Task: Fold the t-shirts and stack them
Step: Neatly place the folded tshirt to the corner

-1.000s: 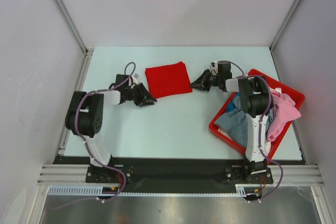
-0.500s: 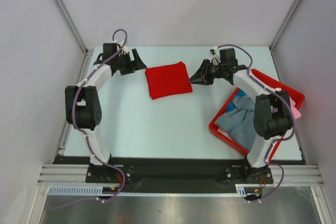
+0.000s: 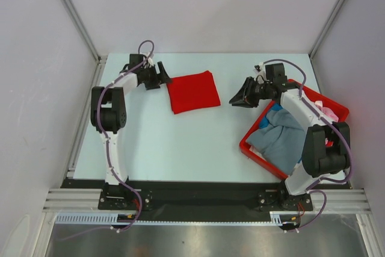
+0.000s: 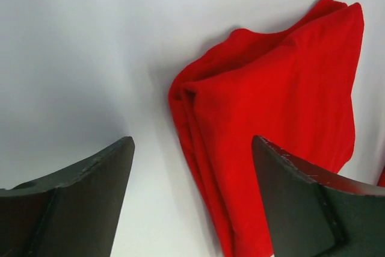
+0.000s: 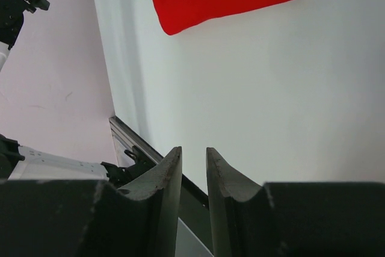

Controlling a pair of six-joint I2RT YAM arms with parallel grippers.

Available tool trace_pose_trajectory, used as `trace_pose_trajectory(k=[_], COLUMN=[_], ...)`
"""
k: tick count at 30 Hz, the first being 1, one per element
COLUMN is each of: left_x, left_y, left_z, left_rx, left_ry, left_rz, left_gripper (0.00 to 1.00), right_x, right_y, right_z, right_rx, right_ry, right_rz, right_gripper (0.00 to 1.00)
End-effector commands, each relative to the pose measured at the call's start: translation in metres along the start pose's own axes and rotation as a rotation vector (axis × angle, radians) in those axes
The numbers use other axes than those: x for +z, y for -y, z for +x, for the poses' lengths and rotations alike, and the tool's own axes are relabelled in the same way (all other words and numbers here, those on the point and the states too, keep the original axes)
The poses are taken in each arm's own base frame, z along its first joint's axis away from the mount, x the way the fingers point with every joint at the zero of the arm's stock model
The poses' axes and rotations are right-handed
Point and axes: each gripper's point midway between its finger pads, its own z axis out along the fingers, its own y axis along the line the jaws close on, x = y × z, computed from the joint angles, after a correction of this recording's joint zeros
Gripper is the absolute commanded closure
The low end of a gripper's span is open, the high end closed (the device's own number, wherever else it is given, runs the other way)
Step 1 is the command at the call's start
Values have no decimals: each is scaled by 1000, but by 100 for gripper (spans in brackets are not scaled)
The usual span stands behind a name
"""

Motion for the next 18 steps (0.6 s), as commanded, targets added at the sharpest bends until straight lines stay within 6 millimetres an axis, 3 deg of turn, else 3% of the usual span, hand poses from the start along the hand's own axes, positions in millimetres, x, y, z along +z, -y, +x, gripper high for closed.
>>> trace_pose_trajectory(k=[1, 4, 18], left_x=[12, 20, 37], left_y=[14, 16, -12], left_z=[3, 13, 21], left_rx=[-35, -66, -246], left_ry=[-3, -19, -16], left_rz=[26, 17, -148], left_gripper=[17, 24, 34], right_x=[-8, -5, -13], right_y=[-6, -7, 6], right_z=[-1, -1, 13], right_rx=[-18, -17, -11], right_ry=[28, 26, 2], right_rz=[-14, -29, -40], right_gripper=[72, 72, 72])
